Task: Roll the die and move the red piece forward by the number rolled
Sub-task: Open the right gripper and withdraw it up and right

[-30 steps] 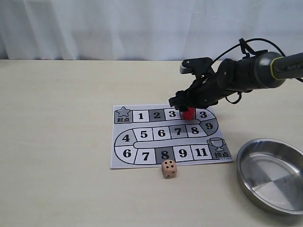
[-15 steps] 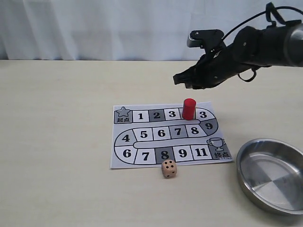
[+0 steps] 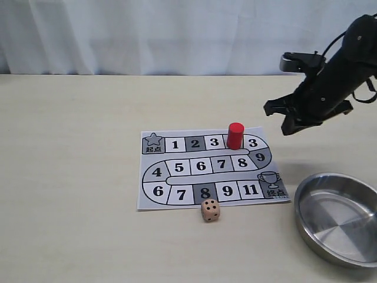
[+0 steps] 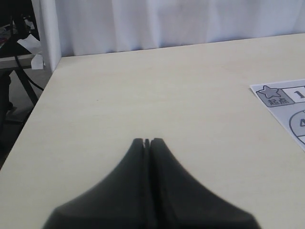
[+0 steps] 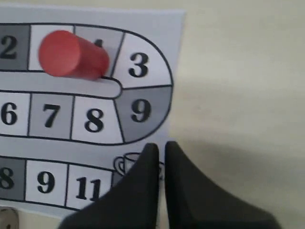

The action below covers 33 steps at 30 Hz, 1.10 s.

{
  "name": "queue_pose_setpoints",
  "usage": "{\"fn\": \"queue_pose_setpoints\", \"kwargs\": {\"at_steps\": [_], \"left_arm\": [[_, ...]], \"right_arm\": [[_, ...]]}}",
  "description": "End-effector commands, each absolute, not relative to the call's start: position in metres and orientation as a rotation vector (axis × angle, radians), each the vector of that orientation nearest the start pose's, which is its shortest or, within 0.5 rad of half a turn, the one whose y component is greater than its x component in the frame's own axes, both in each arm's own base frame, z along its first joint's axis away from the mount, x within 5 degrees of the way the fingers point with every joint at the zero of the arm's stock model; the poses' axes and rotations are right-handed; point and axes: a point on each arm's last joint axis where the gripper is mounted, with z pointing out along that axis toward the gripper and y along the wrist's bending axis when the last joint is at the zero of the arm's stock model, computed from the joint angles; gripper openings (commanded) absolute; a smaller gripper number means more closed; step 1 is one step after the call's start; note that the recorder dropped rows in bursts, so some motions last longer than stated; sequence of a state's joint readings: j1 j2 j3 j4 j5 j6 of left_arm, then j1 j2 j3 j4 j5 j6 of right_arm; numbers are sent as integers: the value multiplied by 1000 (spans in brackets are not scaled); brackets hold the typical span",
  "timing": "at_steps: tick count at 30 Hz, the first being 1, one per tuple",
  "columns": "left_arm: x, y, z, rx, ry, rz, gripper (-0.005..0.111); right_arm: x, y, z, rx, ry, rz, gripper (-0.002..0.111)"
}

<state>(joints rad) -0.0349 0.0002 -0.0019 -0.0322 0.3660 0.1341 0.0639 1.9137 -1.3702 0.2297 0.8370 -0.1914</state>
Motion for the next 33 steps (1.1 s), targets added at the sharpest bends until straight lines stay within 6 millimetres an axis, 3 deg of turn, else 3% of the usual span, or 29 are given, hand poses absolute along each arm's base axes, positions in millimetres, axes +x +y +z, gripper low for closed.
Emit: {"fn": "queue_pose_setpoints", "kwargs": {"at_steps": [1,7,13,28,33], "left_arm": [[53,-3,181,128,1833,29,0],[53,-3,181,128,1833,29,0],[53,-3,181,128,1833,29,0],[53,-3,181,128,1833,29,0],[53,-3,181,128,1833,29,0]], "right_arm": [[386,5,202,-69,2883,223,4],[380,-30,195,-28,2922,66,4],[374,-47,182,26,2912,30,4],[374,-50,182,18,2912,10,4],[371,-50,196,17,2874,3,4]]}}
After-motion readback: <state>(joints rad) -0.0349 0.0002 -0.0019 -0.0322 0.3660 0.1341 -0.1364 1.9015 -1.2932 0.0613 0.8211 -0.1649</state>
